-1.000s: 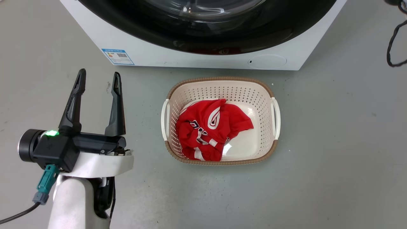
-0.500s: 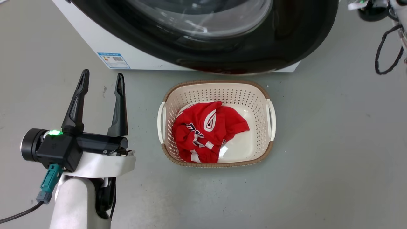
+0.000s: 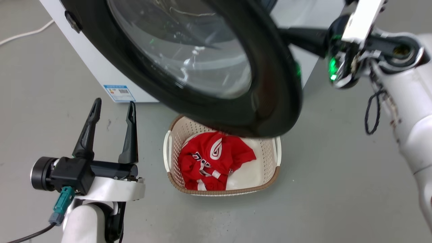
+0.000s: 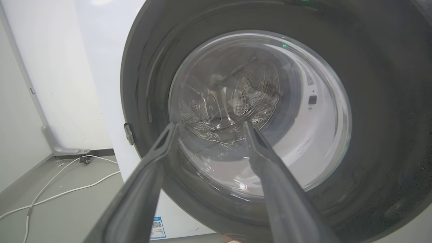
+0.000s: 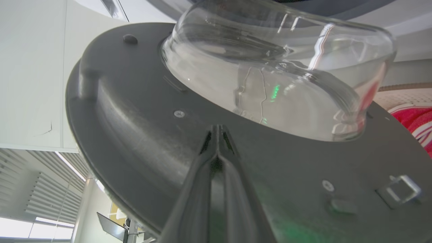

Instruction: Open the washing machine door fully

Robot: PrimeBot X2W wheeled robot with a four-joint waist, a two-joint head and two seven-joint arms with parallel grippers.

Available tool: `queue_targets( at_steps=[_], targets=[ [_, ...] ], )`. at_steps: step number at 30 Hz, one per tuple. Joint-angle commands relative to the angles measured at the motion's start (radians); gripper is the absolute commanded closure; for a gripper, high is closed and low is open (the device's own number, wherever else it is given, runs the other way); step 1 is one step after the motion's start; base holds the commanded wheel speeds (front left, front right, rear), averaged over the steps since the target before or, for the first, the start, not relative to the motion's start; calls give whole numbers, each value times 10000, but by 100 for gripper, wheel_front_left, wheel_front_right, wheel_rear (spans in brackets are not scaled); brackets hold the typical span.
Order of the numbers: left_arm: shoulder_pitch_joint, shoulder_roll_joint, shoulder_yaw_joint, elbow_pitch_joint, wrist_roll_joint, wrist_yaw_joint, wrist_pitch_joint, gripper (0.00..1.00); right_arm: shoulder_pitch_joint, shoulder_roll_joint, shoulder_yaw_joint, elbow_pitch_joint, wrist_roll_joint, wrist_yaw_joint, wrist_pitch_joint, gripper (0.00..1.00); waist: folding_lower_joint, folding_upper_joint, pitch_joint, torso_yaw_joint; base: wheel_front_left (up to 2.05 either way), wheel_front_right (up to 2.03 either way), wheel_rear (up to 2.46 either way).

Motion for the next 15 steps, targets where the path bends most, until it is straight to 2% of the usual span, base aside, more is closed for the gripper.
queue_targets(
  at_steps=[1, 8, 15],
  targets=[
    [110, -28, 0, 30, 68, 3, -23, 0, 277, 152, 83, -170, 43, 0, 110, 100, 0, 0, -210, -61, 0, 0, 0],
    [467, -94, -103, 240, 122, 2, -23, 0, 1835, 427, 558, -1823, 291, 0, 640, 100, 0, 0, -808, -76, 0, 0, 0],
    [705, -153, -186, 363, 122, 4, -23, 0, 3048, 849, 1161, -3304, 435, 0, 595, 100, 0, 0, -1096, -1, 0, 0, 0]
  ],
)
